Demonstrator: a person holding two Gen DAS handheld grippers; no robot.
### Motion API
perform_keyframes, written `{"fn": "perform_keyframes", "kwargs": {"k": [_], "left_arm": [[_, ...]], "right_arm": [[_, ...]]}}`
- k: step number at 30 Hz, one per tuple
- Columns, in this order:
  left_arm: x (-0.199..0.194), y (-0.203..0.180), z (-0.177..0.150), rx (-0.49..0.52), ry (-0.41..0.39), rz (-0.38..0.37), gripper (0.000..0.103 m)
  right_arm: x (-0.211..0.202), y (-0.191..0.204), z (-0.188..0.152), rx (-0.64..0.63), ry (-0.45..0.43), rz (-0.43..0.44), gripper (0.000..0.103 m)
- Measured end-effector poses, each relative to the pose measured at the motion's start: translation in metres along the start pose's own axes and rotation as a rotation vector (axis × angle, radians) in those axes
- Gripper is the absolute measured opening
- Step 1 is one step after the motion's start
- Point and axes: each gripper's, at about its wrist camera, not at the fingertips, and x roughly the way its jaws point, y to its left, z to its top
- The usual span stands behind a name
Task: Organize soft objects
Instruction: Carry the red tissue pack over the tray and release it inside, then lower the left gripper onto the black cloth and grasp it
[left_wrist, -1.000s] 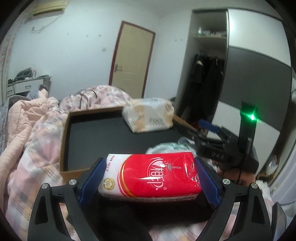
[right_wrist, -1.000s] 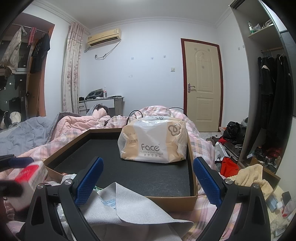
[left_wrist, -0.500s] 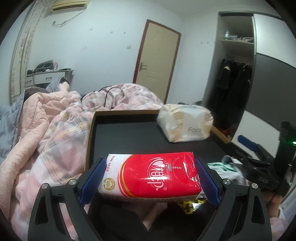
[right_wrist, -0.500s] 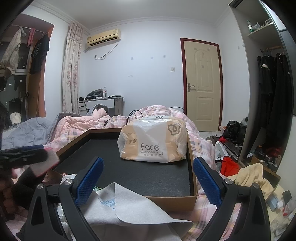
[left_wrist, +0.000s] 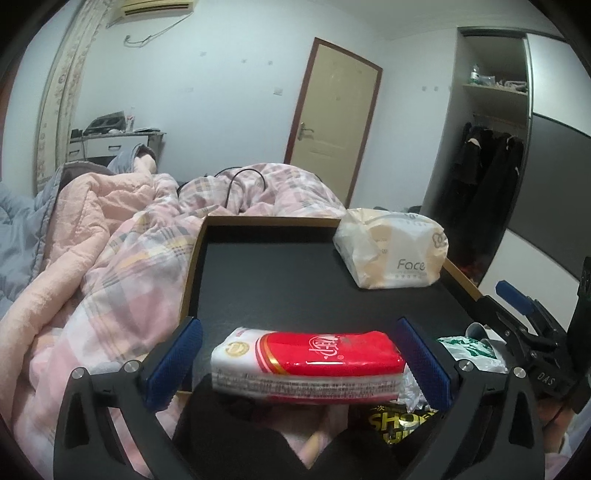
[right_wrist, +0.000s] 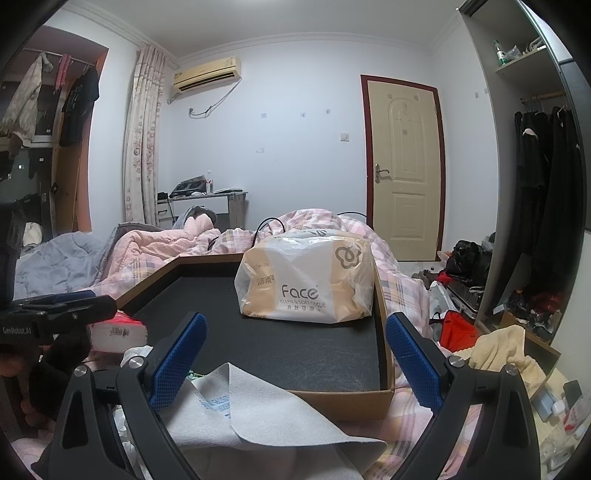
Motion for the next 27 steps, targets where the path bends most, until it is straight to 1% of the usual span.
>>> {"fn": "perform_keyframes", "kwargs": {"k": [5, 9, 15, 18, 20, 21, 23, 27], "left_arm": [[-0.004, 0.0, -0.001, 0.008, -0.006, 0.007, 0.103], [-0.019, -0.002, -0.004, 0.031, -0.015, 0.03, 0.103], [-0.04, -0.005, -0.008, 0.09, 0.02, -0.031, 0.103], [-0.04, -0.005, -0.008, 0.087, 0.023, -0.017, 0.103], [-0.036, -0.004, -0.009, 0.089, 0.059, -0.028, 0.103], [-0.033, -0.005, -0.011, 0.101, 0.089, -0.035, 0.103], [-0.034, -0.008, -0.014, 0.126, 0.12, -0.05, 0.103], [-0.042, -0.018, -0.023, 0.212, 0.187, -0.155, 0.103]], "right_arm": [[0.0, 0.0, 0.0, 0.001, 0.0, 0.0, 0.097], [-0.001, 0.0, 0.0, 0.0, -0.001, 0.0, 0.097], [-0.001, 0.0, 0.0, 0.0, -0.001, 0.0, 0.097], [0.0, 0.0, 0.0, 0.0, 0.0, 0.0, 0.097], [0.0, 0.0, 0.0, 0.001, -0.001, 0.0, 0.097], [0.0, 0.001, 0.0, 0.002, -0.001, 0.0, 0.097], [0.0, 0.001, 0.0, 0.001, 0.0, 0.0, 0.097], [0.0, 0.001, 0.0, 0.001, 0.0, 0.0, 0.097]]}}
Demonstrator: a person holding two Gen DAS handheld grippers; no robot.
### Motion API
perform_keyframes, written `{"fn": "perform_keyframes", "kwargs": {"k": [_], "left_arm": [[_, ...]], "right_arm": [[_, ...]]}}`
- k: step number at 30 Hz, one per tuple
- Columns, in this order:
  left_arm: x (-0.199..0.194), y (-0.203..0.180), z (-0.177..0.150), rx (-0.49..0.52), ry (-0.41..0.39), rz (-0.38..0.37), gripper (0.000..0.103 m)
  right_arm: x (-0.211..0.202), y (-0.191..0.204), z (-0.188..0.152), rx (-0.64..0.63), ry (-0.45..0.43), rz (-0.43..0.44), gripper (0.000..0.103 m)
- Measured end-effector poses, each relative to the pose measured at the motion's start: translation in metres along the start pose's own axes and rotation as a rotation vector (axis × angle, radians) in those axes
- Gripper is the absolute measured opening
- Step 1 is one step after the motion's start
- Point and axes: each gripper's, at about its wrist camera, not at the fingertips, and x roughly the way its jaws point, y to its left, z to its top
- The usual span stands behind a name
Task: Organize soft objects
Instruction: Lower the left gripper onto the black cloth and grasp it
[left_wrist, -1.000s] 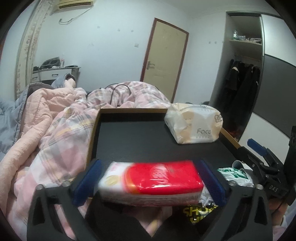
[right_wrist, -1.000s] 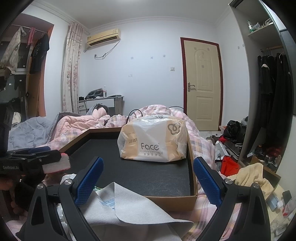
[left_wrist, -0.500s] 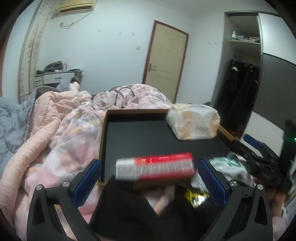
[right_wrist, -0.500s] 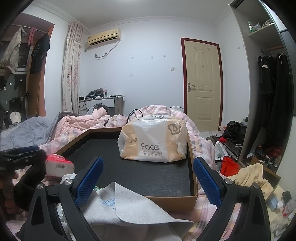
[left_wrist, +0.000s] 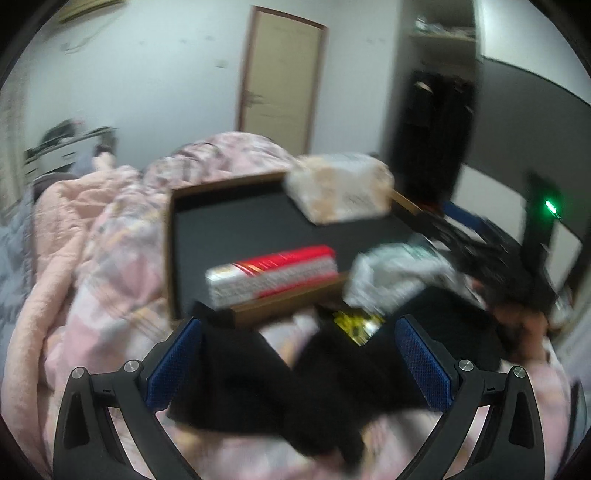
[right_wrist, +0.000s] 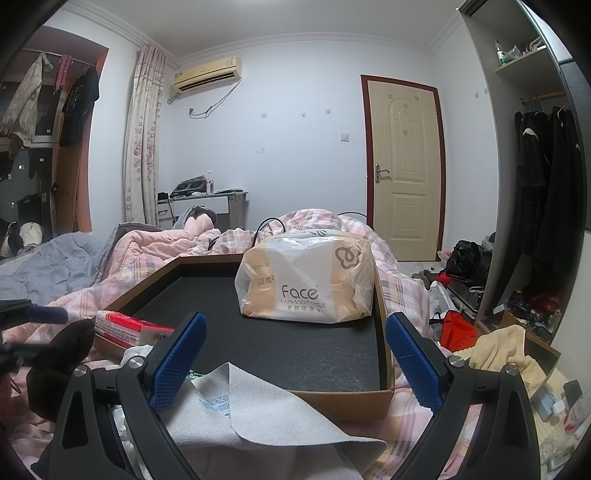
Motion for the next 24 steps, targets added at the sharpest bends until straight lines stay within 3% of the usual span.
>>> {"fn": "perform_keyframes", "kwargs": {"k": [4, 7, 12, 19, 24], "left_arm": [[0.0, -0.009, -0.009, 0.093, 0.062, -0.06, 0.103], [0.004, -0.005, -0.013, 0.102, 0.091, -0.017, 0.103], [0.0, 0.015, -0.013, 0.031, 0.09, 0.056, 0.103], [0.03, 0.017, -0.023, 0.036, 0.175, 0.07, 0.103], [0.028, 0.013, -0.023, 0.057, 0.146, 0.1, 0.103]], "right_arm": [[0.0, 0.0, 0.0, 0.0, 0.002, 0.0, 0.097], [0.0, 0.0, 0.0, -0.001, 0.002, 0.0, 0.097], [0.0, 0.0, 0.0, 0.0, 0.003, 0.0, 0.097], [0.0, 0.0, 0.0, -0.003, 0.005, 0.001, 0.097], [-0.001, 0.001, 0.0, -0.004, 0.005, 0.001, 0.097]]}}
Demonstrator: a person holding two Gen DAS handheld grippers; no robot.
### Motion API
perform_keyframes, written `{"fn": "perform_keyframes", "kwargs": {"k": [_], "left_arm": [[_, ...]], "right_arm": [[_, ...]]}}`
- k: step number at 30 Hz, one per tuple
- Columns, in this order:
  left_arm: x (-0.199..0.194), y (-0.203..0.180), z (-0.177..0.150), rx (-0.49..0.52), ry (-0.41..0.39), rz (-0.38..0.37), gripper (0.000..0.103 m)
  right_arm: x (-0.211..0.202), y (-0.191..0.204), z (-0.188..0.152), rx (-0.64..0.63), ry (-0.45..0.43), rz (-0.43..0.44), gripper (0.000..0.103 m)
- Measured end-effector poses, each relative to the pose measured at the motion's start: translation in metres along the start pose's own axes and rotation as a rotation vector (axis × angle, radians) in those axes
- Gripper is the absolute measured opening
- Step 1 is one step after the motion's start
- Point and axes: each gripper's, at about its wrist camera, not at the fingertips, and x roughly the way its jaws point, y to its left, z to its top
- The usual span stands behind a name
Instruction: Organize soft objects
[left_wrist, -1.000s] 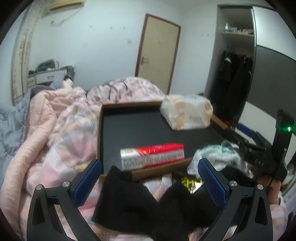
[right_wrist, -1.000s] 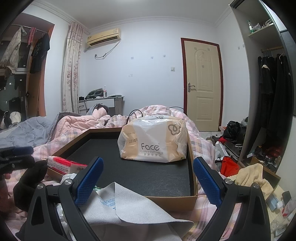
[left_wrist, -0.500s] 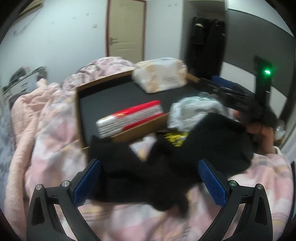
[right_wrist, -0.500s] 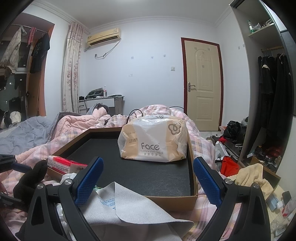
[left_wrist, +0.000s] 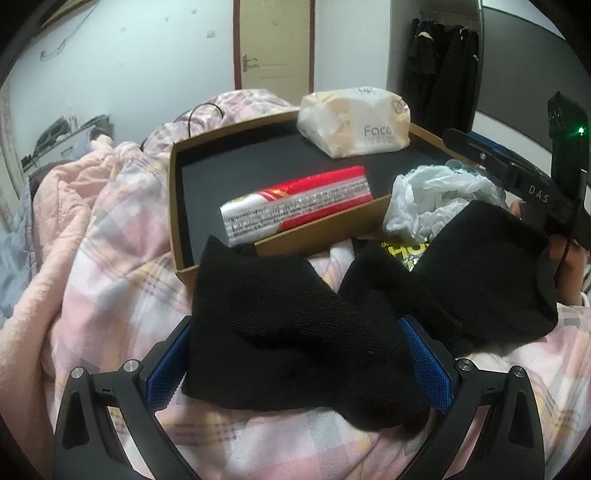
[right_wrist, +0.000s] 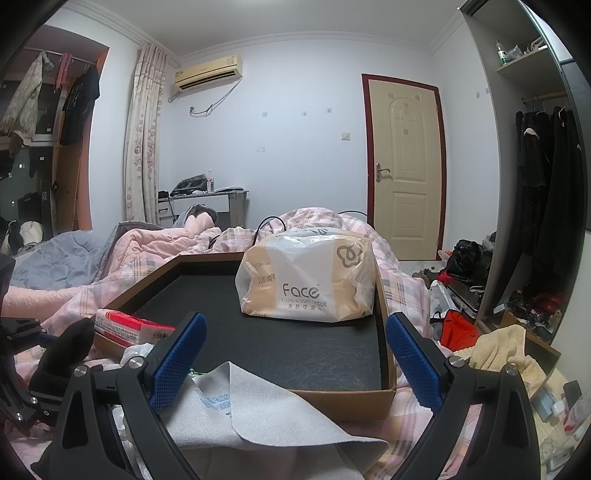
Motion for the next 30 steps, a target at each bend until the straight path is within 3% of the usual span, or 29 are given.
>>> {"fn": "perform_keyframes", "kwargs": {"k": [4, 6, 15, 22, 30], "left_arm": [[-0.003, -0.003, 0.0, 0.013, -0.017, 0.007, 0.091], [-0.003, -0.004, 0.001, 0.024, -0.023, 0.0, 0.062], [-0.013, -0.001, 0.002, 0.019, -0.083, -0.024, 0.024], [-0.026, -0.001, 0.007, -0.005, -0.153, -0.095, 0.022], [-0.023, -0.002, 0.009, -0.007, -0.16, -0.077, 0.022]], "right_arm": [[0.0, -0.001, 0.0, 0.0, -0.001, -0.001, 0.097], [0.0, -0.001, 0.0, 0.002, 0.0, 0.0, 0.097], [0.0, 0.0, 0.0, 0.001, -0.001, -0.001, 0.097], [0.0, 0.0, 0.001, 0.0, 0.0, -0.001, 0.097], [0.0, 0.0, 0.0, 0.0, 0.0, 0.0, 0.097]]}}
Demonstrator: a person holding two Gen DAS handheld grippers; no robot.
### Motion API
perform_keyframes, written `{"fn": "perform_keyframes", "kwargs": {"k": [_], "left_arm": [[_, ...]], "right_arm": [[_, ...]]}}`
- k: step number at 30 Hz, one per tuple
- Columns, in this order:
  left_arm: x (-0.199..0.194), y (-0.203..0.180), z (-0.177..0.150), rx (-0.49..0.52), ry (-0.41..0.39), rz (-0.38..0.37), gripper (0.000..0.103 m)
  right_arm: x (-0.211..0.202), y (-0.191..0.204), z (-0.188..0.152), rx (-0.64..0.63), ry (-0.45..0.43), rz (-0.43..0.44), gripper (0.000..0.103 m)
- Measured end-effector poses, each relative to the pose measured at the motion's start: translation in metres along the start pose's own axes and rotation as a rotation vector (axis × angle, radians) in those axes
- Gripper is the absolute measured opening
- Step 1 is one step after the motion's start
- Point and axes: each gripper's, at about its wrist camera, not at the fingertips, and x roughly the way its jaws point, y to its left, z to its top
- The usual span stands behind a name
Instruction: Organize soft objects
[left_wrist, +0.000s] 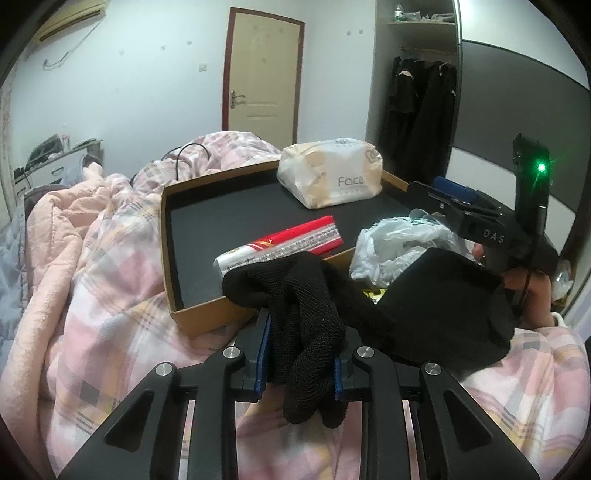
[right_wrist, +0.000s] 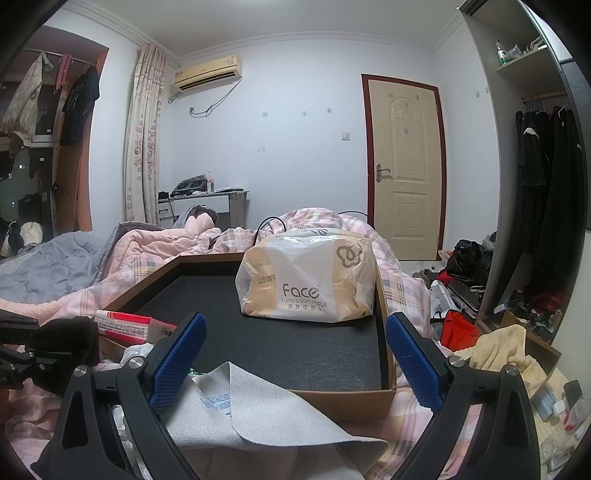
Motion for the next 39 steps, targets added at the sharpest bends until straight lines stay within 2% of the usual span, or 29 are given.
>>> {"fn": "perform_keyframes", "kwargs": {"k": [12, 19, 29, 31, 39], "left_arm": [[0.005, 0.002, -0.001, -0.016, -0.003, 0.011, 0.022], [0.003, 0.006, 0.002, -0.049, -0.033, 0.025, 0.022], [-0.022, -0.005, 0.012, -0.094, -0.203, 0.095, 0.022], [-0.024, -0.004, 0.016, -0.116, -0.237, 0.131, 0.022], [-0.003, 0.019, 0.051, -0.168, -0.318, 0.215, 0.022]], "right_arm": [[0.0, 0.0, 0.0, 0.0, 0.001, 0.0, 0.097], [0.0, 0.0, 0.0, 0.0, 0.0, 0.0, 0.097], [0.0, 0.0, 0.0, 0.001, 0.001, 0.0, 0.097], [0.0, 0.0, 0.0, 0.0, 0.0, -0.001, 0.097], [-0.001, 0.0, 0.0, 0.001, 0.001, 0.0, 0.097]]}}
